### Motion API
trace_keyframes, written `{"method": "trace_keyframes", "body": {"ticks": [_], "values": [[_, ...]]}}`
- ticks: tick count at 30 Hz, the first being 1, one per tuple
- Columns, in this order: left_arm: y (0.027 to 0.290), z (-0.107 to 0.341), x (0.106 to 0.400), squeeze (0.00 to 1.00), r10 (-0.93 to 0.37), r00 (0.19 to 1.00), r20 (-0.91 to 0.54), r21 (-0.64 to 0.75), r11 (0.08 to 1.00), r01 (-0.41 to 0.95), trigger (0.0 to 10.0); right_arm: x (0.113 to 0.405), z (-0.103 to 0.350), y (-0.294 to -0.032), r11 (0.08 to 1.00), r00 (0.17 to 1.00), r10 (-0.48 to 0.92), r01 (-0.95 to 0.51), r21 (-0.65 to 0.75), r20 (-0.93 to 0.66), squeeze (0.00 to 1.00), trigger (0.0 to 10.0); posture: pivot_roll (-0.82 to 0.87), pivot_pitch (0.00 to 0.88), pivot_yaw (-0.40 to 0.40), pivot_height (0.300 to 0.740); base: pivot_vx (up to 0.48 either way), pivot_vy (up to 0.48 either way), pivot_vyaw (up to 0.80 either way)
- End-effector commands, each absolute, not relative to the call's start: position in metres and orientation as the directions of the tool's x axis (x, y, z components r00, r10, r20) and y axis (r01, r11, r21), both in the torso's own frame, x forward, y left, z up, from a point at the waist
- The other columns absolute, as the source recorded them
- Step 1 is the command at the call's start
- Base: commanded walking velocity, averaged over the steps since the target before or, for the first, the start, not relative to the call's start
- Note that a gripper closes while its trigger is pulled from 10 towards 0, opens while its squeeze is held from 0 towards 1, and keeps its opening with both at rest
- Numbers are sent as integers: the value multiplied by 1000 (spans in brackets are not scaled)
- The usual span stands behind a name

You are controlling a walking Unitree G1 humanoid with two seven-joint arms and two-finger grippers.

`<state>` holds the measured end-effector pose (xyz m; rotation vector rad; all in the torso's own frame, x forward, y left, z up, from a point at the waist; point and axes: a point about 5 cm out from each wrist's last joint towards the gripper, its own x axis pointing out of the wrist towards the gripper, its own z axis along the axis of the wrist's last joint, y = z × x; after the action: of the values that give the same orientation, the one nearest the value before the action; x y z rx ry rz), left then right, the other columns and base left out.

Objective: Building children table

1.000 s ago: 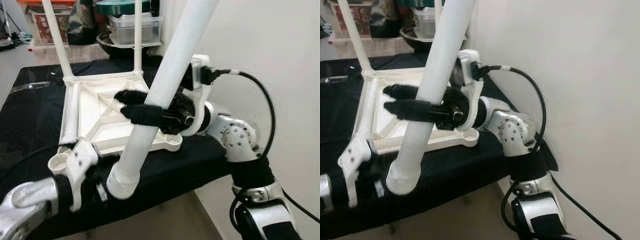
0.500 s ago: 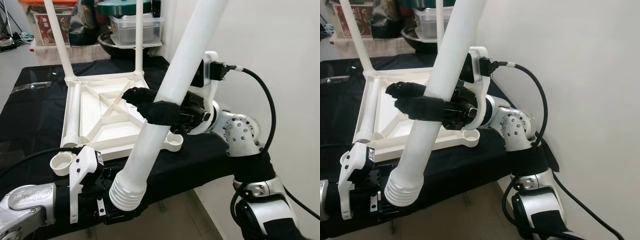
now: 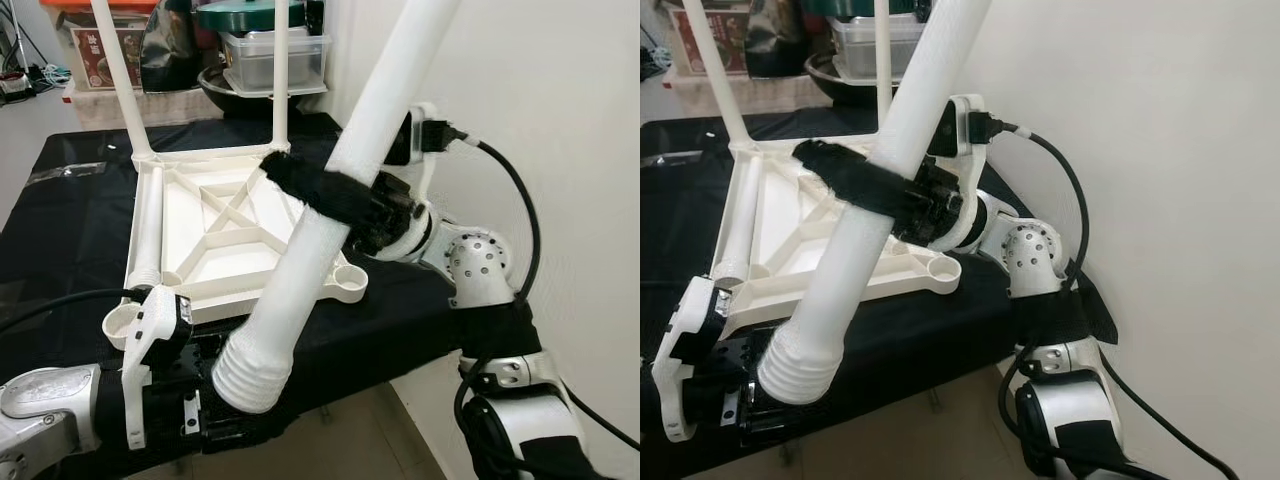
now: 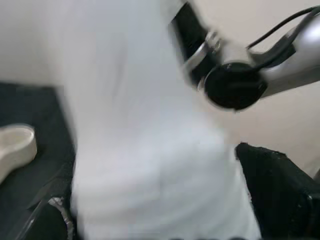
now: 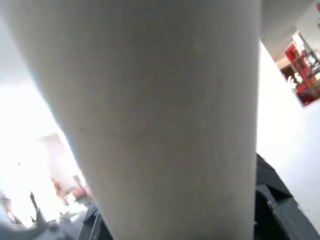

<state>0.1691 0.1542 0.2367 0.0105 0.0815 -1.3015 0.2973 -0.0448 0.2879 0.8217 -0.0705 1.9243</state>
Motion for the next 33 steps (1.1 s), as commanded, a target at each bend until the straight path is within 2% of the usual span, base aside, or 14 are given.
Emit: {"method": "trace_keyframes", "body": {"ticks": [1,14,19,28,31,32,33], "values": [[154,238,167,0,-967,248,-60,-33,250,968,10000,299,289,-47,-489,-255,780,-819,301,572,47,10000,125,0,-86,740,0,0,0],[156,234,166,0,-955,286,-78,-47,290,956,10000,291,275,-51,-493,-266,804,-798,346,531,78,10000,124,0,-96,740,0,0,0],[156,226,171,0,-951,295,-96,-84,303,949,10000,279,282,-45,-486,-346,816,-844,227,464,67,10000,117,0,-88,740,0,0,0],[157,214,172,0,-949,294,-119,-138,309,941,10000,275,283,-42,-462,-356,833,-868,180,423,55,10000,112,0,-80,740,0,0,0],[158,211,173,0,-946,297,-126,-145,314,938,9804,274,284,-42,-463,-359,833,-869,174,421,59,10000,112,0,-80,740,0,0,0],[158,209,173,0,-945,299,-135,-150,317,936,9137,274,285,-42,-463,-361,832,-870,170,421,59,10000,112,0,-80,740,0,0,0],[158,209,173,0,-945,299,-135,-150,317,936,9137,274,285,-42,-463,-361,832,-870,170,421,59,10000,112,0,-80,740,0,0,0]]}}
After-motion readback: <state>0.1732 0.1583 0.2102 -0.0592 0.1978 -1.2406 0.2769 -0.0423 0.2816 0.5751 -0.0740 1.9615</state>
